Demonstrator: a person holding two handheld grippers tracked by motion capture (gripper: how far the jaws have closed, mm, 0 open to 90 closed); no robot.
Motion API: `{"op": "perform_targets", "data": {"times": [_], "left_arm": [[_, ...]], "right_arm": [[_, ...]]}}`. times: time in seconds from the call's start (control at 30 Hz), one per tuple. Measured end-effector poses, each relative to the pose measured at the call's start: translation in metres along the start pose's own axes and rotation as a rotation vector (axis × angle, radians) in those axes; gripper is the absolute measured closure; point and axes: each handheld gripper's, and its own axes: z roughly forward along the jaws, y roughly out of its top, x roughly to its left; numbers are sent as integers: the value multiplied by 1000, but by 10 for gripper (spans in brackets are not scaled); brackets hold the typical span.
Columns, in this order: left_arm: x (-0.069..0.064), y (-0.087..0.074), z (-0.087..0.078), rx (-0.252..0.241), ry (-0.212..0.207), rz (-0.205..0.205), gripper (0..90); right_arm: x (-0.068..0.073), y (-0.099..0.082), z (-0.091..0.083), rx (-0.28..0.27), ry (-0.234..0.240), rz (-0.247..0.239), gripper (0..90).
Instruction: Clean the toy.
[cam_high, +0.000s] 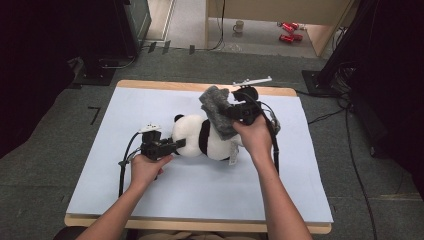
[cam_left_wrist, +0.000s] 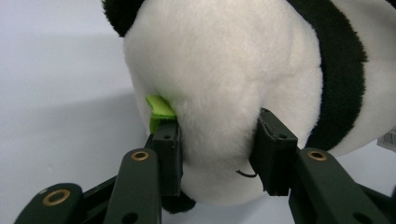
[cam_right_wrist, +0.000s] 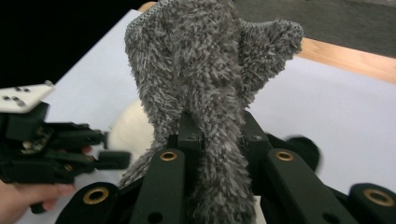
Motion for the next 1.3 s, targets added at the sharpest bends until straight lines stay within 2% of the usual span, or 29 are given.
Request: {"op": "perform_targets", "data": {"times": [0.1,0.33,0.4,0.5,0.57,0.6,0.63,0.8,0.9,1.0,1.13,1.2,1.3], "left_arm": [[-1,1,0,-7,-2,-2,583],[-3,3,-3,-9,-2,20,583],[-4,3,-3,-13,-3,22,586],[-7,4,-4,-19,0,49,590],[-10,4,-5,-28,8,74,593],[-11,4,-3,-5,21,83,596],[-9,3,-2,9,21,75,598],[-4,3,3,32,12,24,608],[-2,3,3,35,10,22,613],[-3,3,3,39,13,24,614],[-1,4,3,40,8,17,614],[-1,4,4,37,4,20,614],[0,4,4,39,1,21,614]], "right_arm": [[15,8,15,12,30,-11,762],[52,19,58,56,80,-58,762],[62,18,69,62,92,-57,762],[74,12,91,91,107,-61,762],[80,6,105,130,94,-72,762],[81,3,111,152,70,-89,762],[80,-2,116,158,53,-108,762],[64,-11,114,152,36,-99,762],[54,-14,105,148,13,-96,762],[45,-17,95,155,-24,-120,763],[30,-18,80,165,-74,-109,763],[18,-20,70,154,-69,-77,763],[7,-22,57,132,-69,-60,763]]}}
